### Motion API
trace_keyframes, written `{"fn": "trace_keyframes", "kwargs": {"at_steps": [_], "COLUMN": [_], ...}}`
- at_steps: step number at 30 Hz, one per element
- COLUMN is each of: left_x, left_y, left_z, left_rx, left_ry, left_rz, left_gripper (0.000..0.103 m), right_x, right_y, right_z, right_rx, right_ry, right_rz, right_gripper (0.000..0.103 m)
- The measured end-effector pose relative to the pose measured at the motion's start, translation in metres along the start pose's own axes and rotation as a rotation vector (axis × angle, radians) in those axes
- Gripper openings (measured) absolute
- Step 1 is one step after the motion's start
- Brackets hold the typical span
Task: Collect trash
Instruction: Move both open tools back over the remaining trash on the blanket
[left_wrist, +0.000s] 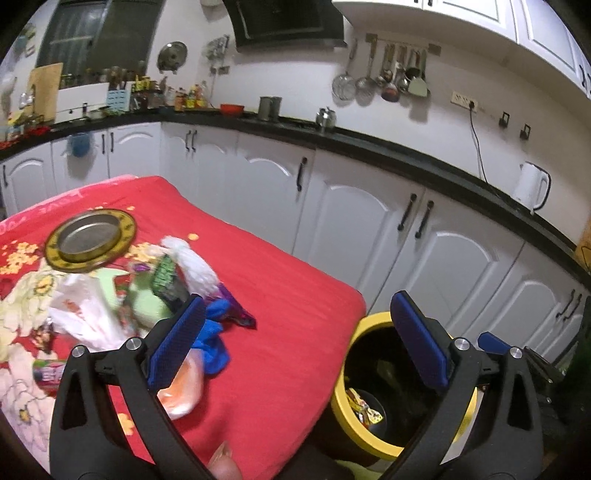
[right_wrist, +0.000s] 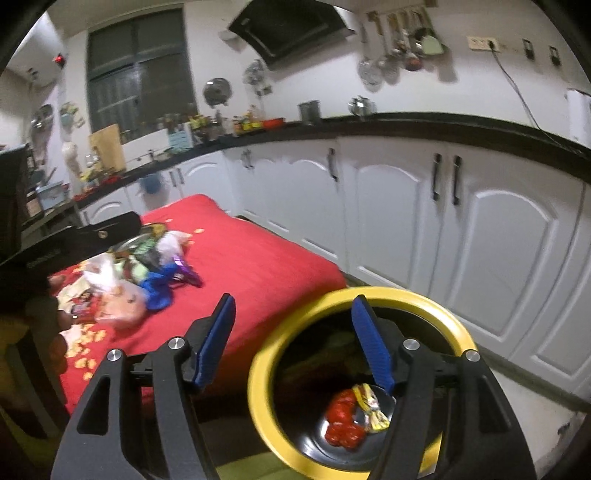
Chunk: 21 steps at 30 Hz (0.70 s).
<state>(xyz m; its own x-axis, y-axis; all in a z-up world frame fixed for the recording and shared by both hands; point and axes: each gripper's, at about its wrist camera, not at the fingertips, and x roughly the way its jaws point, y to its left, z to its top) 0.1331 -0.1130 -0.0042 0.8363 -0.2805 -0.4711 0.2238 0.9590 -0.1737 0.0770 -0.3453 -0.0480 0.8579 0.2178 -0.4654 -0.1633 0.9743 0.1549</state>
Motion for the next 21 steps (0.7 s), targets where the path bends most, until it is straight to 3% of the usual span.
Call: {"fn": "trace_keyframes", "kwargs": {"at_steps": [21], "left_x": [-0.04], "left_y": [0.08], "left_z": [0.012], "left_rx": [-0.121], "left_ry": [-0.089], "left_rz": [0.169], "left_gripper": [0.092], "right_x": [0.019], "right_y": [0.098], "right_z": [0.032], "right_rx": [-0.171], "right_ry": [-0.015], "right_rz": [0.218], "right_gripper": [0.069]}}
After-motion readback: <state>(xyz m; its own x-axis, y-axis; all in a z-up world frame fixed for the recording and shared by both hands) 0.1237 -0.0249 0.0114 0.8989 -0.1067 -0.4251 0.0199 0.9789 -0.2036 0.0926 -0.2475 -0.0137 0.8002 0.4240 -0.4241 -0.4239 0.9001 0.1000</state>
